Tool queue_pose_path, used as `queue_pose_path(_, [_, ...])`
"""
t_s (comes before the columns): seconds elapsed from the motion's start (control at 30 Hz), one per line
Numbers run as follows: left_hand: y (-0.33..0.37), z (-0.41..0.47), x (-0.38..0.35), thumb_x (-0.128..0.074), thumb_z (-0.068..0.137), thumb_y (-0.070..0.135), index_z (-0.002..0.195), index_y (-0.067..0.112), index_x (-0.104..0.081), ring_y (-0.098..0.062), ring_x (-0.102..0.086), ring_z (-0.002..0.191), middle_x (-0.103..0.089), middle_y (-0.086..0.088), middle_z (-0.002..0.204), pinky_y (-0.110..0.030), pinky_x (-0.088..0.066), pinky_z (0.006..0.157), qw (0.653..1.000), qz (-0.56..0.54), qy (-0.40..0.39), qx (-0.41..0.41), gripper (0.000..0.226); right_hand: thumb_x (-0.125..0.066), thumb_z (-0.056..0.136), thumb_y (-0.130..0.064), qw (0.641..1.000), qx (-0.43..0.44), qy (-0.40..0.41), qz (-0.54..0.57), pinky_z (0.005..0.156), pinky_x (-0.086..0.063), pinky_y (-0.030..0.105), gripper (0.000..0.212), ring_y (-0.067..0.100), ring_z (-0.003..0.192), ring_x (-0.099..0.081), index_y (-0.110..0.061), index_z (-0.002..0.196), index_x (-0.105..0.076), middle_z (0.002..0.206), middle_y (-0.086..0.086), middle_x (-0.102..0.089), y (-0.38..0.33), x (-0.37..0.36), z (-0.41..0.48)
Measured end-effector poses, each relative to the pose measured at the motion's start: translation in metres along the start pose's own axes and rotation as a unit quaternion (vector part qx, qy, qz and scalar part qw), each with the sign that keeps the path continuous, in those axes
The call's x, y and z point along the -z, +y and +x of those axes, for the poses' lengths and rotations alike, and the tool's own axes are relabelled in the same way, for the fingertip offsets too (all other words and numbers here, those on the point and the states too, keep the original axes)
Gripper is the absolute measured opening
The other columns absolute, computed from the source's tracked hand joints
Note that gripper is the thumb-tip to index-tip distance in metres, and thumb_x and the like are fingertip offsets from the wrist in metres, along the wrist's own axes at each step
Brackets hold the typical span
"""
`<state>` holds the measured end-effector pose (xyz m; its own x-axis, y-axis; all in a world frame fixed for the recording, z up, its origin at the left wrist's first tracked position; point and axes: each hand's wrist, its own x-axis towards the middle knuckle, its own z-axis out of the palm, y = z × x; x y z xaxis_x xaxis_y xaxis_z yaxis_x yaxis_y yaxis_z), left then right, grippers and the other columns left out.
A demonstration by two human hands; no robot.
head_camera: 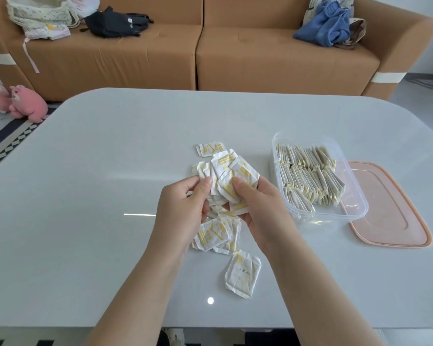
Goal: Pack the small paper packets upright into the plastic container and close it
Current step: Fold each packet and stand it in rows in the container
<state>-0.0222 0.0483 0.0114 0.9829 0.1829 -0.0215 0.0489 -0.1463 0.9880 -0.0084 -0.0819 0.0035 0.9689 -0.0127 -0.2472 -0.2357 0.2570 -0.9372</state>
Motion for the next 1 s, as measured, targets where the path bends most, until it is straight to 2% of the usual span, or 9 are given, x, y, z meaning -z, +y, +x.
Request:
queue_pose_path(0.1, [-0.002,0.002,0.001,-0.059,0.094,0.026,0.074,-0.003,-0.061,-0.014,-0.046,0.048,-0.051,-0.003,0.054,-0.019,-0.044,0.051,1.0,-0.004,-0.014,-0.002,0.035,-0.048,0.099,-0.011,0.999,0.008,-0.04,-0.03,0.057,-0.053,0.023,0.019,0.024,0.074,-0.057,-0.002,0.11,-0.062,0.088,0.017,-0.063,-0.003,-0.001,-0.003])
queue_pose_path(0.17, [-0.004,0.003,0.002,-0.061,0.092,0.028,0.078,-0.001,-0.066,-0.015,-0.05,0.05,-0.054,-0.001,0.054,-0.024,-0.048,0.053,1.0,-0.011,-0.017,0.009,0.033,-0.046,0.1,-0.011,0.996,0.018,-0.056,-0.063,0.057,-0.053,0.025,0.02,0.02,0.07,-0.059,-0.003,0.111,-0.061,0.085,0.014,-0.065,-0.004,-0.002,-0.005])
queue_pose_path(0.27, [-0.004,0.003,0.003,-0.062,0.092,0.029,0.077,0.003,-0.069,-0.013,-0.05,0.049,-0.053,0.001,0.052,-0.022,-0.046,0.051,1.0,-0.006,-0.002,0.013,0.031,-0.047,0.1,-0.013,0.99,0.025,-0.067,-0.123,0.072,-0.058,0.041,0.019,0.022,0.073,-0.065,-0.004,0.111,-0.059,0.088,0.014,-0.069,-0.005,-0.002,-0.005])
queue_pose_path(0.4, [-0.003,0.005,0.006,-0.062,0.091,0.028,0.072,0.002,-0.064,-0.013,-0.046,0.045,-0.05,0.001,0.051,-0.019,-0.043,0.048,0.999,0.006,0.027,0.019,0.032,-0.052,0.098,-0.026,0.966,0.015,-0.068,-0.248,0.049,-0.05,0.025,0.019,0.013,0.064,-0.062,-0.01,0.107,-0.057,0.086,0.006,-0.065,-0.008,0.002,-0.006])
queue_pose_path(0.5, [-0.002,0.008,0.012,-0.062,0.091,0.027,0.072,-0.001,-0.062,-0.014,-0.045,0.047,-0.05,0.0,0.051,-0.024,-0.044,0.05,0.998,-0.001,0.052,0.018,0.034,-0.054,0.096,-0.02,0.962,0.023,-0.044,-0.269,0.046,-0.044,0.022,0.01,0.011,0.058,-0.057,-0.013,0.099,-0.06,0.079,0.0,-0.062,-0.008,0.011,-0.004])
queue_pose_path(0.63, [-0.004,0.011,0.021,-0.061,0.091,0.027,0.069,0.002,-0.062,-0.013,-0.045,0.046,-0.05,0.002,0.05,-0.024,-0.042,0.052,0.997,0.038,0.069,0.008,0.033,-0.058,0.092,-0.005,0.988,0.034,-0.017,-0.152,0.058,-0.051,0.024,0.016,0.013,0.07,-0.063,-0.014,0.104,-0.064,0.087,0.004,-0.068,-0.009,0.019,0.0])
queue_pose_path(0.7, [-0.005,0.01,0.021,-0.06,0.091,0.026,0.068,0.002,-0.06,-0.011,-0.044,0.044,-0.051,-0.001,0.052,-0.018,-0.042,0.048,0.997,0.062,0.04,0.015,0.033,-0.061,0.089,0.0,0.998,0.021,-0.04,-0.047,0.067,-0.055,0.029,0.025,0.019,0.08,-0.068,-0.01,0.112,-0.062,0.094,0.01,-0.071,-0.009,0.021,0.001])
queue_pose_path(0.77, [-0.005,0.007,0.017,-0.059,0.092,0.024,0.067,0.002,-0.059,-0.012,-0.045,0.045,-0.051,-0.004,0.054,-0.015,-0.041,0.046,0.998,0.067,-0.005,0.02,0.033,-0.059,0.09,0.002,0.998,0.013,-0.063,-0.001,0.074,-0.056,0.031,0.022,0.021,0.085,-0.07,-0.006,0.11,-0.063,0.096,0.012,-0.072,-0.009,0.02,0.001])
queue_pose_path(1.0, [-0.004,0.004,0.007,-0.06,0.093,0.028,0.069,0.003,-0.06,-0.011,-0.045,0.045,-0.052,-0.003,0.053,-0.015,-0.041,0.048,0.996,0.076,-0.049,-0.01,0.034,-0.049,0.098,-0.012,0.988,0.032,-0.013,-0.149,0.094,-0.052,0.047,0.017,0.032,0.098,-0.067,-0.007,0.105,-0.064,0.109,0.023,-0.066,0.0,0.011,0.004])
